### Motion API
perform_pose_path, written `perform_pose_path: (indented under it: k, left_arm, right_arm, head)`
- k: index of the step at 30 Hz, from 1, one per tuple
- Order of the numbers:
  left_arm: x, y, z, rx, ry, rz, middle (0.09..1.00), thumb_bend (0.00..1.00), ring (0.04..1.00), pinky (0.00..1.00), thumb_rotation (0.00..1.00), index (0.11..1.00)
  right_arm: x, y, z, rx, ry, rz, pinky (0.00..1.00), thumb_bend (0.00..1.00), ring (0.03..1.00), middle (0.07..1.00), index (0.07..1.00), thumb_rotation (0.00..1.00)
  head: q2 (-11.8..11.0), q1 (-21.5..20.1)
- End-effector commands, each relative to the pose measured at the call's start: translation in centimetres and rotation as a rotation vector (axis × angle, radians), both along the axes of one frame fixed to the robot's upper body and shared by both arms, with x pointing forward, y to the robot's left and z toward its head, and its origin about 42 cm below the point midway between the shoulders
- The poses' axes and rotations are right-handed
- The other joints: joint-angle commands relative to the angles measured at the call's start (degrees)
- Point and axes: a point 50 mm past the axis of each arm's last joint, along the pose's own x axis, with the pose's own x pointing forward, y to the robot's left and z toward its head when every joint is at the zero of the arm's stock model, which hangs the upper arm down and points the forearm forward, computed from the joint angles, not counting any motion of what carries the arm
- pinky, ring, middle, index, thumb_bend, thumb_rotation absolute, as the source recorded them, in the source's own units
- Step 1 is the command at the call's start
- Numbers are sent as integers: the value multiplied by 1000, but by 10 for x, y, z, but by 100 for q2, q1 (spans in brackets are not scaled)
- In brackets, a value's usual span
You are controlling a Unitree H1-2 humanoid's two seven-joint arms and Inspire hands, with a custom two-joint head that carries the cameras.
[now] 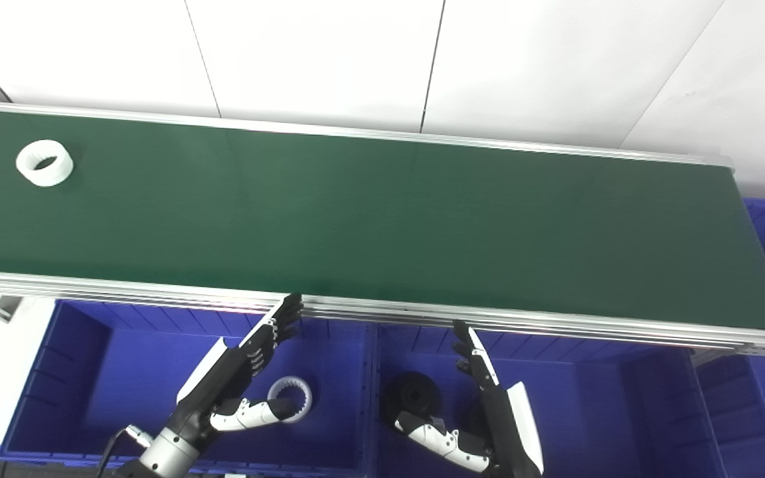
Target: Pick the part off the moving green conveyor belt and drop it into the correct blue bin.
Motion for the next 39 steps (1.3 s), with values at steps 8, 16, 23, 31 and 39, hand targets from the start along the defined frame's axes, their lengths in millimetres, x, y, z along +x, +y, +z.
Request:
perform_pose_path:
  k: [8, 16, 23, 31, 39]
  left_arm:
    - [-2, -1, 4, -32, -43, -10, 1000, 740, 999, 954, 500, 967]
    - [-1, 0, 4, -27, -45, -23, 1000, 734, 995, 943, 506, 967]
    - [0, -2, 2, -47, -41, -17, 1000, 737, 995, 943, 485, 961]
    - [2, -1, 1, -49, -40, -18, 1000, 731, 989, 940, 465, 954]
    - [2, -1, 1, -28, -45, -16, 1000, 756, 993, 937, 499, 969]
  right_arm:
    - [-6, -2, 10, -16, -69, 13, 848, 811, 905, 930, 940, 470]
    - [-5, -2, 6, -28, -63, 6, 834, 806, 891, 918, 940, 480]
    - [-3, -3, 4, 17, -40, -4, 860, 795, 914, 938, 947, 450]
    - [0, -2, 2, 37, -36, -10, 860, 783, 908, 936, 941, 427]
    - [1, -3, 0, 41, -34, -9, 849, 784, 908, 943, 941, 402]
  head:
    - [-61, 260]
    - [-77, 313]
    - [-140, 390]
    - [-214, 101]
    - [-356, 539]
